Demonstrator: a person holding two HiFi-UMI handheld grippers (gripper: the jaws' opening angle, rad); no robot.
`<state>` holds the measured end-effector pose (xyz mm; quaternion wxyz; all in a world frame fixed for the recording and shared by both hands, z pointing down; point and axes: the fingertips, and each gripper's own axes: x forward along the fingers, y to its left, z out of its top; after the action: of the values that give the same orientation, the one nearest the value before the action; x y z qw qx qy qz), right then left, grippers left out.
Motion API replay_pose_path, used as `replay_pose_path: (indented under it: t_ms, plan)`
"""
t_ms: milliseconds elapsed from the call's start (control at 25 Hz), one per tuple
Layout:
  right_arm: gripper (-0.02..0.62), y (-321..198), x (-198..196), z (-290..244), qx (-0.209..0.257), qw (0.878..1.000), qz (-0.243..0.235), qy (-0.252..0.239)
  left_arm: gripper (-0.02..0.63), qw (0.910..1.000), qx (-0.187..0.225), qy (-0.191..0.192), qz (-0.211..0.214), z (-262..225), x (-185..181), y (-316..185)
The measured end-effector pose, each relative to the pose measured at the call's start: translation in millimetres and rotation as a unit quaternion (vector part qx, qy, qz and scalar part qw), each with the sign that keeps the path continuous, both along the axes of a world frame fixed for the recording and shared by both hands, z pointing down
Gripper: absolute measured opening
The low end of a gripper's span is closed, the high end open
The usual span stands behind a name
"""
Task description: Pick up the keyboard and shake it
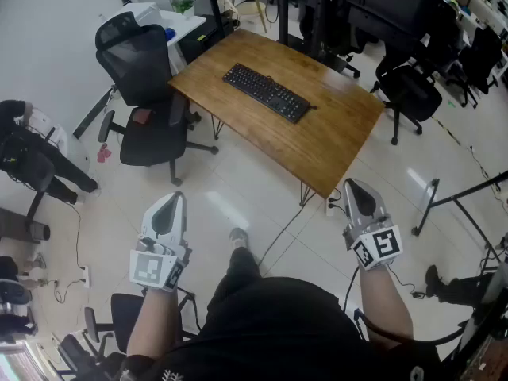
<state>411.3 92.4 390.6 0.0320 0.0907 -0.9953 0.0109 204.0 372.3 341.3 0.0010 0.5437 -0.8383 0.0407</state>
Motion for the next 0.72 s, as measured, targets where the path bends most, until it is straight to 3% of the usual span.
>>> replay_pose_path:
  t_ms: [320,480,720]
  plan:
    - [0.002,-27,-94,14,-0.02,0.997,0.064,0.025,0.0,0.9999,-0.003,-0.001,0.013,8,-131,-11]
    - [0.002,-31,-127,17,-0.049,0.995,0.085,0.026,0.0,0.9996,-0.002,0.002,0.029,11,-177,-21]
    - [0.002,-30,-180,17,-0.048,0.993,0.106,0.028,0.0,0.9982,-0.008,0.016,0.058,23,-236,-46]
